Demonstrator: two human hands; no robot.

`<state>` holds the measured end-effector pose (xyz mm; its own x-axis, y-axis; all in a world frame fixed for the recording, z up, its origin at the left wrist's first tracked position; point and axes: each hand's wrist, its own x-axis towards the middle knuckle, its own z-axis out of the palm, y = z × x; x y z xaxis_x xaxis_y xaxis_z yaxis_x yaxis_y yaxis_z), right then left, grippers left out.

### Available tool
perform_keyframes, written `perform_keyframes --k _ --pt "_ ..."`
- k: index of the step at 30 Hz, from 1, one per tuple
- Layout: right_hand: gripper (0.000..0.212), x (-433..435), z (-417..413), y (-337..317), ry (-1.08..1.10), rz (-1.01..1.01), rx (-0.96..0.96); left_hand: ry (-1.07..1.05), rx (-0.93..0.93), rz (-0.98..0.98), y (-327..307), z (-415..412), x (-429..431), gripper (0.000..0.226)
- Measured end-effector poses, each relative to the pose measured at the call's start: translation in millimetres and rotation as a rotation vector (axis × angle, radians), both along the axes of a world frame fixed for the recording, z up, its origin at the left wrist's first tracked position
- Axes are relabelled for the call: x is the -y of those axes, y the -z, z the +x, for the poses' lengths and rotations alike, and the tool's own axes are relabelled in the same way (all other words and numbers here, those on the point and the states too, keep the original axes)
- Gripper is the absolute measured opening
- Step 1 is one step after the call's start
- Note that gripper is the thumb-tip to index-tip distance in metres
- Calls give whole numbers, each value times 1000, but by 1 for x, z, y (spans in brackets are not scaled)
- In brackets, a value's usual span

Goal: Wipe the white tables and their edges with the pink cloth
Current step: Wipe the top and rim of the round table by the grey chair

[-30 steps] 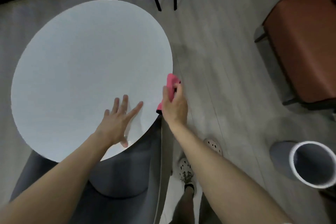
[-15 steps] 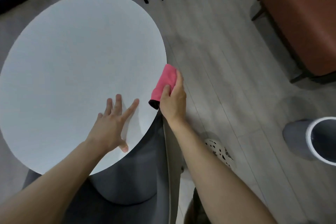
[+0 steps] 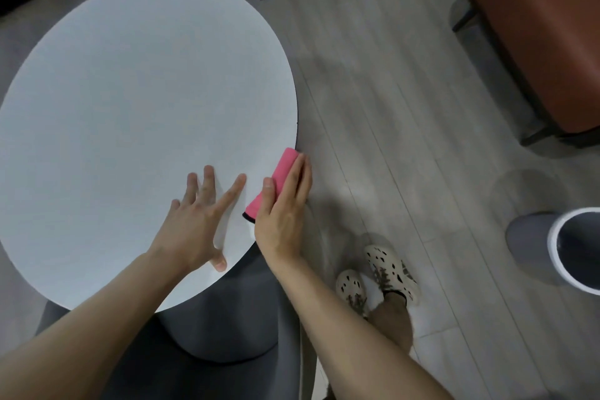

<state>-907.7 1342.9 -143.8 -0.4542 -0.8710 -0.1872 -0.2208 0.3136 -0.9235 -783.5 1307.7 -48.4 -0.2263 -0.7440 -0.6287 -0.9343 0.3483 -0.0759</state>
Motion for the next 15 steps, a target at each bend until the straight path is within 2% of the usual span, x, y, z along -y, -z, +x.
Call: perform_keyframes --k 2,6,8,10,12,15 --pt "67 23 -16 5 -30 -29 -29 2 4 -2 0 -1 0 177" --pt "64 134 -68 5 -84 28 -14 11 14 -9 0 -1 1 177" --pt "64 163 -79 4 -109 39 -44 18 16 -17 0 -1 1 176" --pt "64 146 -67 4 -36 25 -9 23 11 -21 0 0 0 177" --pt "64 92 -42 4 54 17 48 29 7 -35 1 2 0 178" --pt "66 6 -12 1 24 41 83 39 18 -31 4 4 0 179"
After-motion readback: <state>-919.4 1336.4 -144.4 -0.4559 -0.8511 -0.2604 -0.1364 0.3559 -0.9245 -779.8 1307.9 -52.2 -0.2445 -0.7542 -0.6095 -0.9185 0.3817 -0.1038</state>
